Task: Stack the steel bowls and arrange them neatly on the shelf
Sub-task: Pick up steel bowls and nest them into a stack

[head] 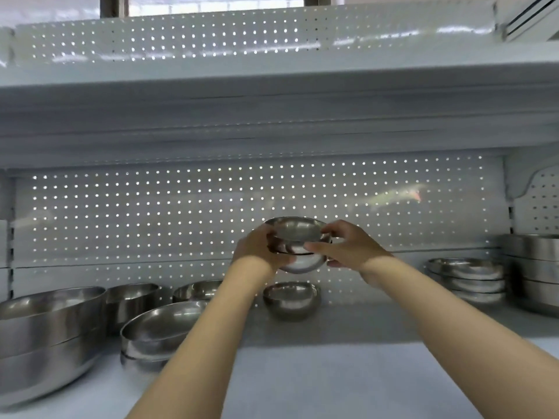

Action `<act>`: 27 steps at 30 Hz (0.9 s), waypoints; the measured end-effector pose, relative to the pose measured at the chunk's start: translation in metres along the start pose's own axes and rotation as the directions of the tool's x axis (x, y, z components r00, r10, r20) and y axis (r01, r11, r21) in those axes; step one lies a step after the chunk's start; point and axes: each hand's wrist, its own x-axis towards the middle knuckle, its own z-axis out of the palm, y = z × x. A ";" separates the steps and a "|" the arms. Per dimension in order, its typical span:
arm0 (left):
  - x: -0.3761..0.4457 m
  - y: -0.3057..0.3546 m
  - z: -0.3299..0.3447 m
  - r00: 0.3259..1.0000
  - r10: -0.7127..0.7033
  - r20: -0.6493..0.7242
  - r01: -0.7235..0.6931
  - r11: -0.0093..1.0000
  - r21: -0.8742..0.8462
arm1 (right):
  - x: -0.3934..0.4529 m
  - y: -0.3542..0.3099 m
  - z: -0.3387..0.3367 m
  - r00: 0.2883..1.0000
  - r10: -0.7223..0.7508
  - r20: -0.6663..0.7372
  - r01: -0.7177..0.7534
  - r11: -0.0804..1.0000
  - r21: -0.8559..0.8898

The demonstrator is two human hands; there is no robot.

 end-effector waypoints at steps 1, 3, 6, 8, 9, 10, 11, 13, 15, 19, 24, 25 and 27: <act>0.006 -0.005 0.007 1.000 -0.015 0.008 0.015 1.000 0.008 | 0.008 0.005 0.005 1.000 0.010 0.016 -0.010 1.000 0.014; 0.014 -0.021 0.023 0.999 -0.035 0.035 0.035 0.999 0.009 | 0.019 0.022 0.015 0.999 0.023 0.043 -0.025 0.999 0.038; 0.016 -0.044 0.042 0.994 -0.068 0.083 0.070 0.997 -0.017 | 0.027 0.053 0.025 0.997 0.067 0.043 -0.069 0.997 0.045; 0.017 -0.052 0.049 0.991 -0.078 0.106 0.080 0.997 -0.018 | 0.031 0.066 0.028 0.995 0.091 0.044 -0.092 0.996 0.014; 0.018 -0.054 0.052 0.991 -0.078 0.109 0.080 0.997 -0.011 | 0.032 0.071 0.029 0.995 0.095 0.036 -0.095 0.995 -0.009; 0.017 -0.055 0.054 0.991 -0.076 0.110 0.078 0.997 -0.008 | 0.033 0.075 0.030 0.995 0.100 0.021 -0.100 0.995 -0.028; 0.017 -0.056 0.055 0.991 -0.076 0.112 0.077 0.997 -0.009 | 0.032 0.077 0.032 0.995 0.098 0.010 -0.097 0.995 -0.037; 0.018 -0.059 0.058 0.990 -0.082 0.118 0.082 0.997 0.002 | 0.030 0.081 0.035 0.997 0.078 0.003 -0.077 0.995 -0.059; 0.019 -0.063 0.059 0.988 -0.091 0.128 0.091 0.996 0.004 | 0.030 0.084 0.037 0.998 0.059 0.000 -0.059 0.996 -0.071; 0.020 -0.067 0.060 0.986 -0.104 0.133 0.113 0.992 -0.063 | 0.030 0.087 0.043 0.997 0.078 -0.003 -0.078 0.994 -0.080; 0.018 -0.069 0.060 0.983 -0.112 0.143 0.125 0.989 -0.084 | 0.027 0.089 0.049 0.997 0.079 -0.019 -0.081 0.994 -0.075; 0.018 -0.070 0.061 0.983 -0.115 0.145 0.127 0.989 -0.077 | 0.026 0.090 0.049 0.997 0.078 -0.017 -0.079 0.994 -0.078; 0.017 -0.070 0.061 0.982 -0.110 0.151 0.121 0.991 -0.062 | 0.024 0.089 0.050 0.997 0.072 -0.015 -0.073 0.994 -0.083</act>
